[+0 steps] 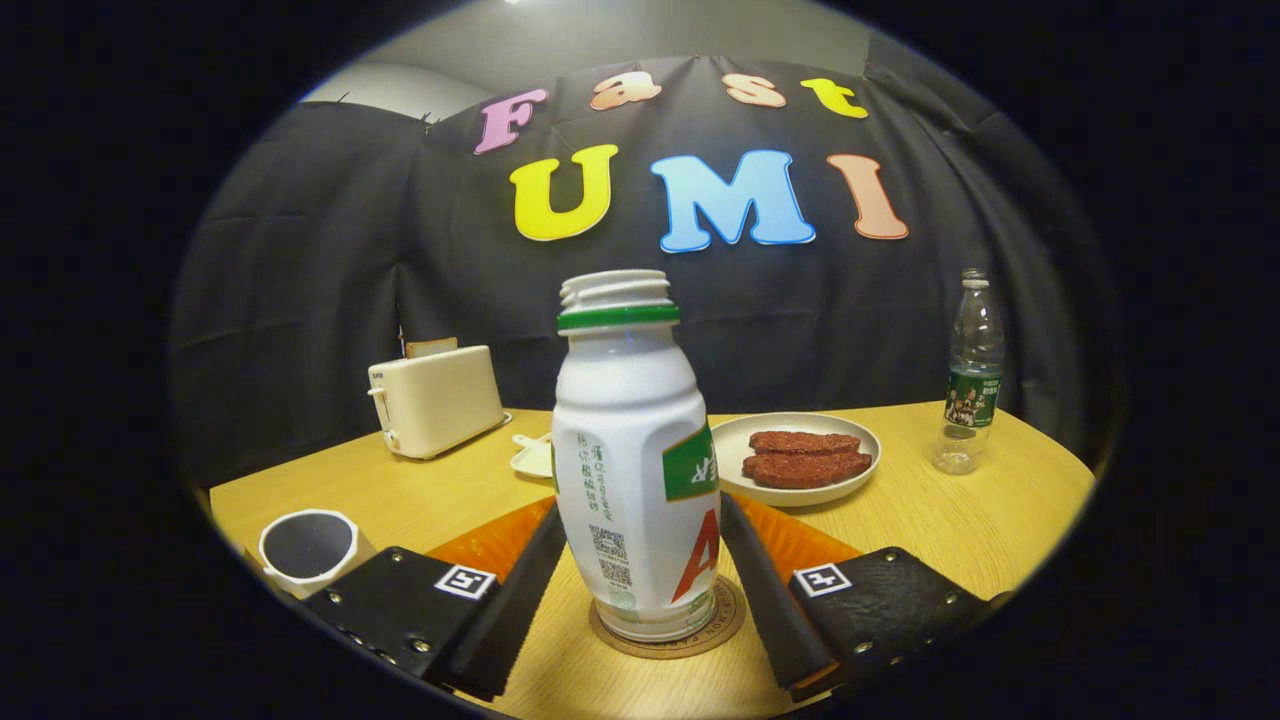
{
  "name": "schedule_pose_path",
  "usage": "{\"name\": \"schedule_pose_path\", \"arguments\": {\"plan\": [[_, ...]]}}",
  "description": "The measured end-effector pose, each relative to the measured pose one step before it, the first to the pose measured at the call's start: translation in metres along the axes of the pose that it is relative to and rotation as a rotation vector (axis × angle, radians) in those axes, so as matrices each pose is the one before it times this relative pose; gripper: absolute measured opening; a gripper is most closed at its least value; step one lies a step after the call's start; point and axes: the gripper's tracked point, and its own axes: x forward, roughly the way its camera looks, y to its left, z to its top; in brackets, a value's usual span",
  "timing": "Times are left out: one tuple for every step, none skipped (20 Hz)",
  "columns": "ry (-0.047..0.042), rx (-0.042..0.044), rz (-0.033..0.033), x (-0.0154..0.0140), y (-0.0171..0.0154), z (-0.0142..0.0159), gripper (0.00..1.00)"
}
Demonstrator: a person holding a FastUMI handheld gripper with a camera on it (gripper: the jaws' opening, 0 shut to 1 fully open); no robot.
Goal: Take the bottle from table, then pour the juice into the cup, finally place the bottle on the coaster
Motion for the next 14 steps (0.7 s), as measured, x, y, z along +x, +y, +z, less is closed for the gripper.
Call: {"name": "schedule_pose_path", "arguments": {"plan": [[-0.01129,-0.00342,-0.00639,-0.00173,-0.00196,0.00254,0.96],[-0.00942,-0.01113,-0.01065,-0.00244,-0.00258,0.00266,0.98],[-0.02045,-0.01105,-0.00436,-0.003,-0.00106,0.00783,0.98],[-0.02394,-0.00559,-0.0074,-0.00474,-0.00102,0.00881,0.98],[-0.02436,-0.00243,-0.00499,-0.00495,-0.00054,0.01048,0.98],[-0.02404,-0.00239,-0.0057,-0.00596,-0.00034,0.01005,0.98],[-0.02559,-0.0073,0.00014,-0.00632,0.00199,0.01261,0.98],[-0.02019,-0.00877,-0.00454,-0.00728,0.00056,0.01118,0.98],[-0.0249,-0.0078,-0.00053,-0.0069,0.00114,0.01319,0.98],[-0.01843,-0.00239,0.00313,-0.00725,0.00243,0.01269,0.97],[-0.01494,0.00135,0.00663,-0.00797,0.0025,0.01228,0.97],[-0.01127,-0.00202,0.00114,-0.00692,0.00101,0.01287,0.97],[-0.0181,-0.0039,-0.00187,-0.0089,-0.00267,0.0135,0.97],[-0.01642,-0.01011,-0.0067,-0.00756,-0.00241,0.01405,0.97]]}}
